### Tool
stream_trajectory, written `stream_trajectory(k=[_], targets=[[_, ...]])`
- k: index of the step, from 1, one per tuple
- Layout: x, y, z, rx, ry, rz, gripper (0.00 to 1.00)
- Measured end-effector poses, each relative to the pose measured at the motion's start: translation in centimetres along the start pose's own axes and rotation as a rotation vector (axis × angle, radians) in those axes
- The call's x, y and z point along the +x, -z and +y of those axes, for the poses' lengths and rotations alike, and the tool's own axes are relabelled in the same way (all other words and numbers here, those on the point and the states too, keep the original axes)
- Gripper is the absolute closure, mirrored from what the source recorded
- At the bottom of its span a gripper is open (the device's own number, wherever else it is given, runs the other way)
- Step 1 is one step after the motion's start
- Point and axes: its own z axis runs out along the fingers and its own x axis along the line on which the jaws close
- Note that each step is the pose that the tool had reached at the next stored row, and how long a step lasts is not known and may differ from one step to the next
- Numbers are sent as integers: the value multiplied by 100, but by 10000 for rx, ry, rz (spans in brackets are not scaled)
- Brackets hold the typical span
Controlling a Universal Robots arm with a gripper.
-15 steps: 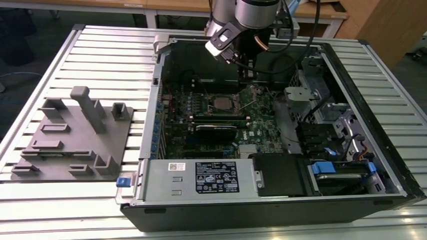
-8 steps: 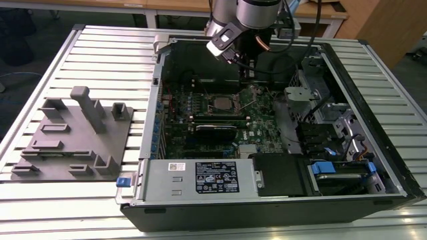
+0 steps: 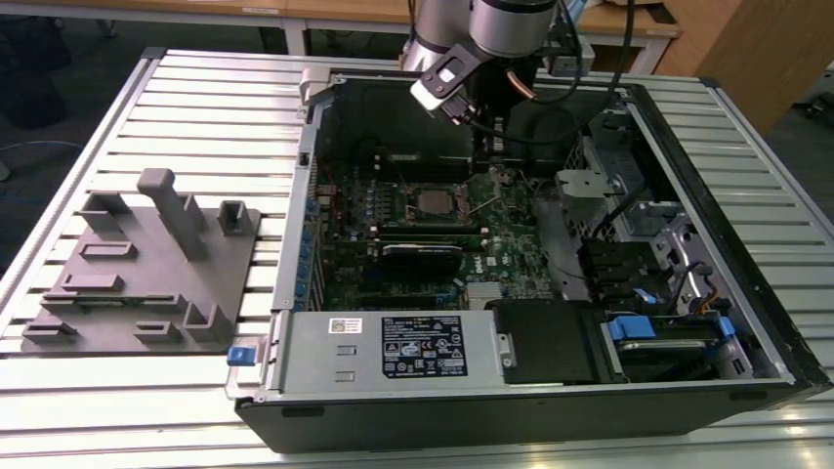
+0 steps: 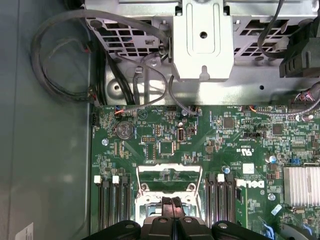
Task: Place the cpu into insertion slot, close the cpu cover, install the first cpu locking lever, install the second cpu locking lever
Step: 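Close the cpu cover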
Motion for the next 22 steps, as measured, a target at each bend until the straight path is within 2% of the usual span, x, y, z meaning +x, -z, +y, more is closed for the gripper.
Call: stream_trajectory(k=[8, 22], targets=[[1, -4, 61, 0, 0, 0, 89], [3, -7, 104, 1, 0, 0, 89]])
